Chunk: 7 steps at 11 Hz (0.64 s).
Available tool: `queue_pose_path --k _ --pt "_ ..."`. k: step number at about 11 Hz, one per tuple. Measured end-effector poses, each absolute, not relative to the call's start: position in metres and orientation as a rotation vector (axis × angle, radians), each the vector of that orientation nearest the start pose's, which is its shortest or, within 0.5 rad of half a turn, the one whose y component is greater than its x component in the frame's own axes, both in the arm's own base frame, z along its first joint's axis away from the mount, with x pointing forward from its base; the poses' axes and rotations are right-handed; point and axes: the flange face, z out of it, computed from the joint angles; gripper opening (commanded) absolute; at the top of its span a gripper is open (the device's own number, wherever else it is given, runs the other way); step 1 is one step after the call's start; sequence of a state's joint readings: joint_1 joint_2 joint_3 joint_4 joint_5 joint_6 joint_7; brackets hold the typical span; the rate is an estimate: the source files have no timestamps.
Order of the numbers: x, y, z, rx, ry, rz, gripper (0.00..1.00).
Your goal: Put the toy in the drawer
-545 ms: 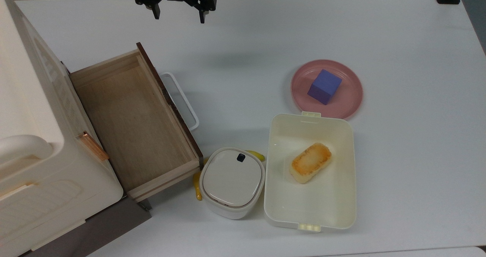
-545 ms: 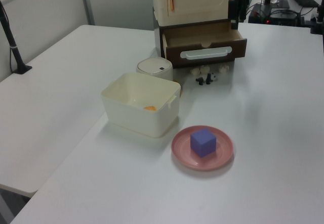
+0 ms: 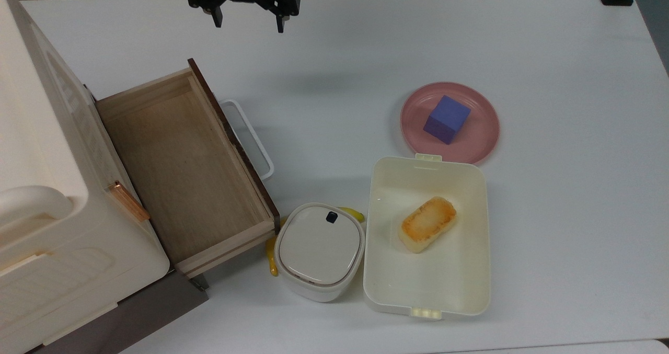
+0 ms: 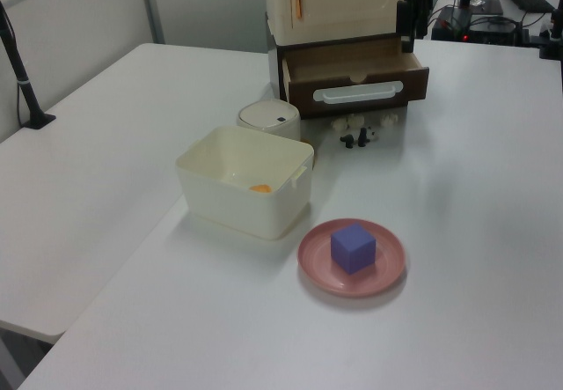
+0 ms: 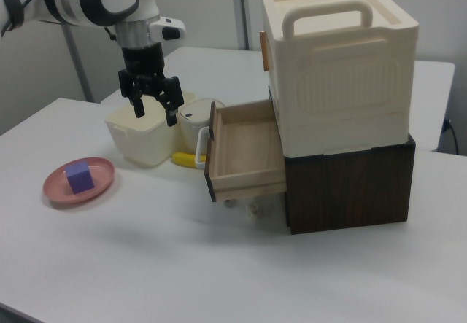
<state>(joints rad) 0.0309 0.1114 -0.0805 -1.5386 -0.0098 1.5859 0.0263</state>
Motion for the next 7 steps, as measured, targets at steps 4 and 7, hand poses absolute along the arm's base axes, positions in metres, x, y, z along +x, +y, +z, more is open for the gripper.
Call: queue_pose_path --k 4,7 --pt "0.587 -0.025 0.56 -3.154 0.111 0.153 1.0" --pt "0.586 -0.002 0.52 -3.193 0.092 0.105 1.0"
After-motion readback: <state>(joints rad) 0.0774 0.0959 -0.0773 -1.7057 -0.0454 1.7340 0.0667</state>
